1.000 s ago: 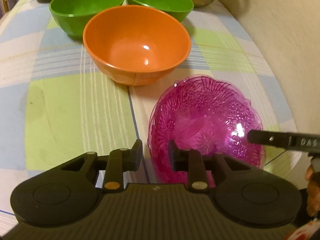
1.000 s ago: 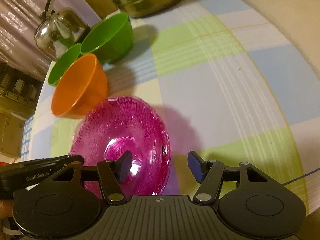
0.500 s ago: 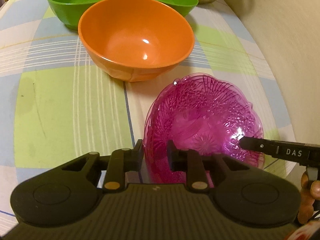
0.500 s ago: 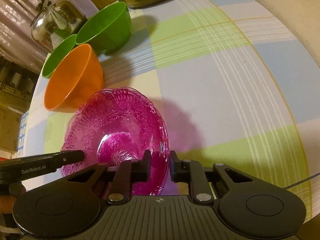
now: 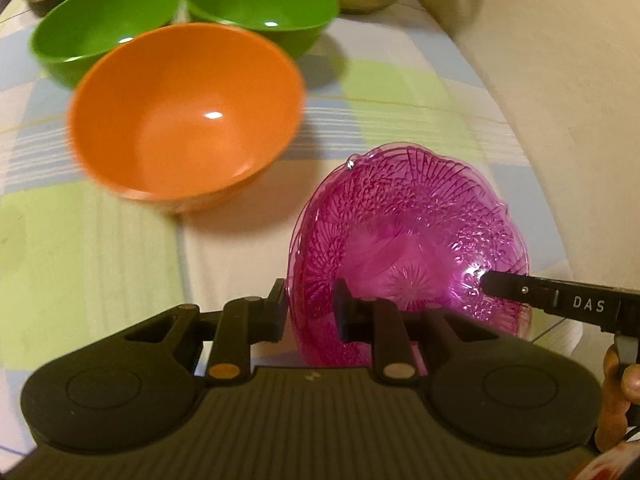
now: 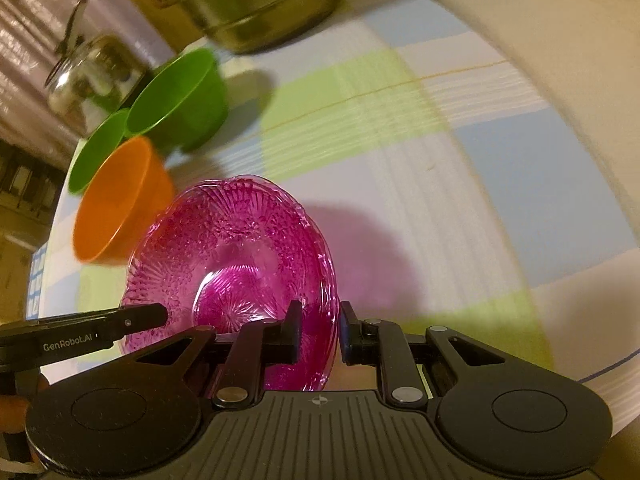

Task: Organize plates and bowls
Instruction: 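Open both grippers to release the stacked pink dish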

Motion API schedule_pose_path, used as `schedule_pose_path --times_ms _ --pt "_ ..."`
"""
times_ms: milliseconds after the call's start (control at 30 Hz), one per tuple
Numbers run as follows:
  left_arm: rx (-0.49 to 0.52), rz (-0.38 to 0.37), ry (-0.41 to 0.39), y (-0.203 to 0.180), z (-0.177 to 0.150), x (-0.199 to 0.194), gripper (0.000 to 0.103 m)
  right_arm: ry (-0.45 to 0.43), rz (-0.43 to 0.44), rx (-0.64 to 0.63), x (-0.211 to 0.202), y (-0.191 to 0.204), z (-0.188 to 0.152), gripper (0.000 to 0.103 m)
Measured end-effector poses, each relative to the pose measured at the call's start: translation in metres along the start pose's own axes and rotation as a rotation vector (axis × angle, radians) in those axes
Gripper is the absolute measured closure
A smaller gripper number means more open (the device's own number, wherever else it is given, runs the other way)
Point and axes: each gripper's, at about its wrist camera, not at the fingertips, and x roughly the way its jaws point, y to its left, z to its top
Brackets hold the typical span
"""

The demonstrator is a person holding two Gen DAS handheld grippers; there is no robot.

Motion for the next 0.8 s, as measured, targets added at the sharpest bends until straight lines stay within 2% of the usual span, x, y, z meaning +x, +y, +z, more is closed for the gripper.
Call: schedule_pose_path --times_ms 300,800 --pt "0.020 -0.021 -0.003 -0.002 0.004 0.010 0.082 -0.033 -0.033 0.037 -0.005 -0.040 0.029 0.085" --pt "0.017 -0.015 0.005 -0.001 0.002 0.015 0.082 -0.022 -0.024 0.056 0.006 -0.056 0.031 0.084"
